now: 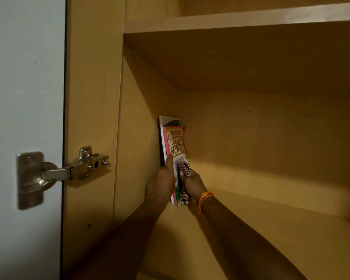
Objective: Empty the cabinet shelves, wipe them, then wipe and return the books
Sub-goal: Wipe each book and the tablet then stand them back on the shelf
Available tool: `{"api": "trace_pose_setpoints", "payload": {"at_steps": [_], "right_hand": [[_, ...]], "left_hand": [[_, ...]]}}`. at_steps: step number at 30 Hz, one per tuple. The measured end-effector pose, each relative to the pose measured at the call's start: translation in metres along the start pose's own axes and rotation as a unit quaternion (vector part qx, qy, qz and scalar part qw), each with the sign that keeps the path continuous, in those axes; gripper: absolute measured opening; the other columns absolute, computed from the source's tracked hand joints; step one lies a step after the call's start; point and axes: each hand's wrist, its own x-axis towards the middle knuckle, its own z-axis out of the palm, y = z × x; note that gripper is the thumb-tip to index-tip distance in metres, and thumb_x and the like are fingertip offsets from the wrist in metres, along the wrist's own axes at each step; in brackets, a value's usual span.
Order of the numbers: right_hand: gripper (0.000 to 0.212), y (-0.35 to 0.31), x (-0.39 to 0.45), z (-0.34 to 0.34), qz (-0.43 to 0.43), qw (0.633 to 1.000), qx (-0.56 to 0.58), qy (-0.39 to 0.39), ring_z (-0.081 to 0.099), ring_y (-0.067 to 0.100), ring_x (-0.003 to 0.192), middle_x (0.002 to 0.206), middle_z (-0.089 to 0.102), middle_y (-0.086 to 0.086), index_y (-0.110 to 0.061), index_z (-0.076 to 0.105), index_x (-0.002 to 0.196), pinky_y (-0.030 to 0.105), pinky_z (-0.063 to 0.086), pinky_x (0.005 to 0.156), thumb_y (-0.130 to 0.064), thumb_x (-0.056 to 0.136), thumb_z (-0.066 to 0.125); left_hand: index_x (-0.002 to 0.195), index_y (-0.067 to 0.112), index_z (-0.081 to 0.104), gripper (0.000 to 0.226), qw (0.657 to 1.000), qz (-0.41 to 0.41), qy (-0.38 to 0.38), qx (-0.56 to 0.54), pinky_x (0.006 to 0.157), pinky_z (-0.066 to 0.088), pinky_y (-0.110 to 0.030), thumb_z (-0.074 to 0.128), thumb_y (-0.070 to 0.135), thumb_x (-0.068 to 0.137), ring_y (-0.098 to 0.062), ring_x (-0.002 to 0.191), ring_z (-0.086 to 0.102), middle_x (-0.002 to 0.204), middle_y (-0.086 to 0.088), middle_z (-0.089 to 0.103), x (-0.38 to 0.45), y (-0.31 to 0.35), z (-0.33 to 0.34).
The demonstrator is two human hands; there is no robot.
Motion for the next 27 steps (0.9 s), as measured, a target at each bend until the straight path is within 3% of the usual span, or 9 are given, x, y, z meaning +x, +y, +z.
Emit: {"api": "trace_pose_setpoints", "payload": {"at_steps": [4,7,10,14,16,20,23,25,27], "right_hand": [[0.022,-0.014,-0.014,-0.013,0.001,1.000,0.020,-0.017,0.070,0.021,0.100,0.107,0.074,0.003,-0.022,0.068,0.119,0.034,0.057,0.085,-0.020,0.103,0.052],[0.020,-0.018,-0.017,-0.032,-0.013,1.000,-0.004,0.004,0.070,0.024,0.099,0.108,0.075,0.004,-0.027,0.069,0.113,0.045,0.058,0.091,-0.029,0.099,0.055],[0.029,-0.018,-0.023,-0.058,-0.020,1.000,-0.010,0.007,0.071,0.026,0.100,0.108,0.075,0.002,-0.027,0.070,0.115,0.054,0.055,0.095,-0.040,0.093,0.056],[0.023,-0.043,-0.058,-0.087,-0.025,0.999,0.035,-0.010,0.071,0.023,0.103,0.112,0.074,0.005,-0.017,0.067,0.119,0.044,0.058,0.091,-0.023,0.105,0.049],[0.024,-0.054,-0.075,-0.100,-0.027,0.998,0.061,-0.020,0.072,0.023,0.101,0.113,0.074,0.006,-0.014,0.066,0.120,0.038,0.060,0.084,-0.020,0.106,0.049],[0.027,-0.069,-0.110,-0.117,-0.023,0.990,0.138,-0.036,0.071,0.031,0.105,0.115,0.073,0.014,-0.006,0.063,0.123,0.042,0.061,0.083,-0.021,0.104,0.050],[0.030,-0.074,-0.142,-0.125,-0.016,0.988,0.150,-0.019,0.071,0.031,0.105,0.115,0.073,0.014,-0.005,0.063,0.124,0.041,0.060,0.082,-0.023,0.103,0.052],[0.030,-0.076,-0.163,-0.128,-0.022,0.990,0.139,0.001,0.072,0.029,0.103,0.114,0.074,0.013,-0.006,0.064,0.123,0.041,0.060,0.082,-0.025,0.102,0.054],[0.031,-0.077,-0.186,-0.131,-0.025,0.991,0.132,0.016,0.073,0.028,0.103,0.115,0.074,0.011,-0.007,0.065,0.122,0.045,0.059,0.087,-0.026,0.100,0.057]], "left_hand": [[0.157,0.038,0.012,0.074,0.995,0.059,-0.013,0.083,0.074,0.057,-0.037,0.060,0.033,0.099,-0.026,0.091,0.071,0.112,-0.007,0.069,-0.008,0.002,-0.003],[0.151,0.036,0.026,0.061,0.995,0.065,-0.013,0.076,0.075,0.056,-0.037,0.058,0.037,0.099,-0.027,0.093,0.071,0.113,-0.008,0.070,-0.015,0.009,-0.008],[0.139,0.033,0.044,0.044,0.999,0.016,-0.003,-0.029,0.074,0.057,-0.036,0.059,0.038,0.097,-0.026,0.094,0.070,0.116,-0.005,0.071,-0.023,0.020,-0.010],[0.124,0.024,0.062,0.026,0.977,-0.035,-0.030,-0.206,0.067,0.056,-0.029,0.061,0.029,0.098,-0.024,0.091,0.070,0.113,-0.005,0.071,-0.038,0.036,-0.003],[0.127,0.021,0.062,0.030,0.965,-0.031,-0.039,-0.257,0.078,0.055,-0.027,0.057,0.036,0.101,-0.019,0.098,0.069,0.117,-0.004,0.072,-0.045,0.047,-0.002],[0.125,0.027,0.062,0.059,0.895,-0.080,-0.134,-0.417,0.099,0.054,-0.041,0.049,0.072,0.090,-0.014,0.112,0.066,0.123,0.006,0.070,-0.060,0.074,-0.010],[0.113,0.023,0.066,0.038,0.826,-0.078,-0.167,-0.532,0.093,0.058,-0.051,0.068,0.052,0.089,-0.017,0.102,0.072,0.110,0.004,0.075,-0.078,0.092,-0.014],[0.109,0.020,0.067,0.020,0.811,-0.074,-0.141,-0.563,0.092,0.058,-0.052,0.070,0.033,0.094,-0.019,0.100,0.073,0.107,0.001,0.077,-0.090,0.101,-0.016],[0.106,0.021,0.068,0.017,0.806,-0.066,-0.127,-0.575,0.090,0.058,-0.053,0.066,0.034,0.095,-0.019,0.098,0.073,0.105,0.002,0.077,-0.101,0.109,-0.020]]}}
